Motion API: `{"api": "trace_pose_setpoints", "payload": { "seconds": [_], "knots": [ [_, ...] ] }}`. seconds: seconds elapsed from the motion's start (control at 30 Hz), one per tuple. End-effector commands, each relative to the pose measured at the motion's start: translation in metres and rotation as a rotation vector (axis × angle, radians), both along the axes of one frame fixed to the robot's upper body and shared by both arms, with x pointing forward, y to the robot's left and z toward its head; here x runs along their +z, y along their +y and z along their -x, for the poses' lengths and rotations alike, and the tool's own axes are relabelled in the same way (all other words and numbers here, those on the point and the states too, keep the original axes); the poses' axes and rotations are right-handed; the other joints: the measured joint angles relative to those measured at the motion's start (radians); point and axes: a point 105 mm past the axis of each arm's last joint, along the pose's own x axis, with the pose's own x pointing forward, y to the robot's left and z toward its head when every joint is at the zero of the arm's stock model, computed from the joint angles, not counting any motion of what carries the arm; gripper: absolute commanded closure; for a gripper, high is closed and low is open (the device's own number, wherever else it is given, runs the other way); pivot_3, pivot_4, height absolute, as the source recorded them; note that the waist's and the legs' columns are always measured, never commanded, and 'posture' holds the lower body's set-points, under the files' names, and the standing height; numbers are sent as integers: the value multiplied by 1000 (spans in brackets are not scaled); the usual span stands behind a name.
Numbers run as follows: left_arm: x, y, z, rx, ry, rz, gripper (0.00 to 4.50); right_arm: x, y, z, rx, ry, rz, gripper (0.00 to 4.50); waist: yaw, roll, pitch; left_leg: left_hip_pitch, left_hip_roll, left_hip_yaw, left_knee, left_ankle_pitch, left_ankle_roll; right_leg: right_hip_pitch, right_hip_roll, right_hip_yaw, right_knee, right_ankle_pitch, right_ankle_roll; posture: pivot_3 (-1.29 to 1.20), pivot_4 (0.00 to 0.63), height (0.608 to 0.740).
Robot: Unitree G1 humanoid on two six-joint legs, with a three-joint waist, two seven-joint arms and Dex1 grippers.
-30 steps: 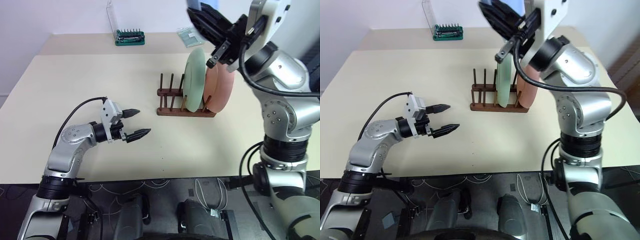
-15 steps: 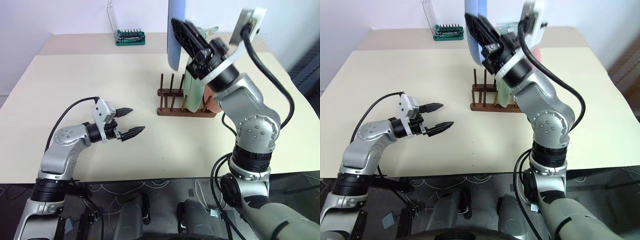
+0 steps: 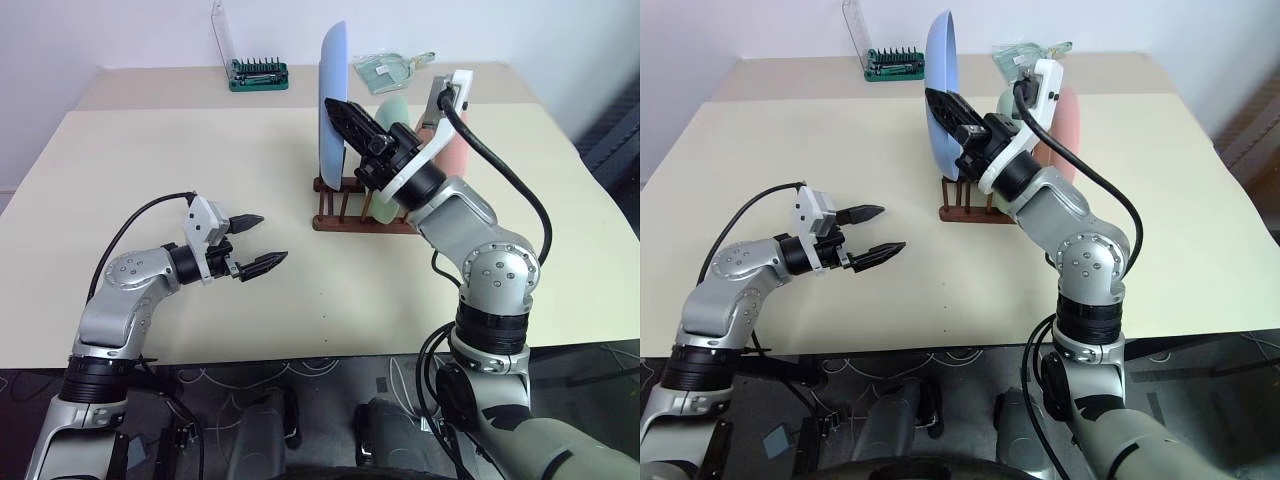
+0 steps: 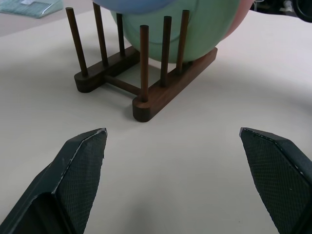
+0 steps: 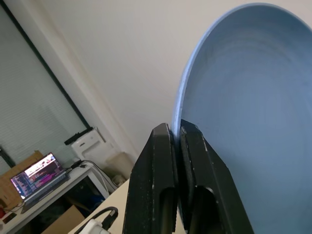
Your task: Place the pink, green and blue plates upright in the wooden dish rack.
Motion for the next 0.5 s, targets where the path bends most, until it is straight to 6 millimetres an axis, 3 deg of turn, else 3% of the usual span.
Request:
{"api": "trace_pose_setpoints", "payload": {
  "seconds": [0.03, 0.5],
  "knots": [
    [17, 0, 1, -7, -61, 3, 0, 8, -5, 1, 2, -13, -43, 4468, 0, 0, 0, 0, 0, 0, 0, 0, 0, 0, 0, 0, 0, 0, 0, 0, 150, 732],
    [17, -1, 2, -10, -63, 3, 0, -8, -8, -11, -2, 87, -51, 4468, 0, 0, 0, 0, 0, 0, 0, 0, 0, 0, 0, 0, 0, 0, 0, 0, 150, 732]
  ]
}}
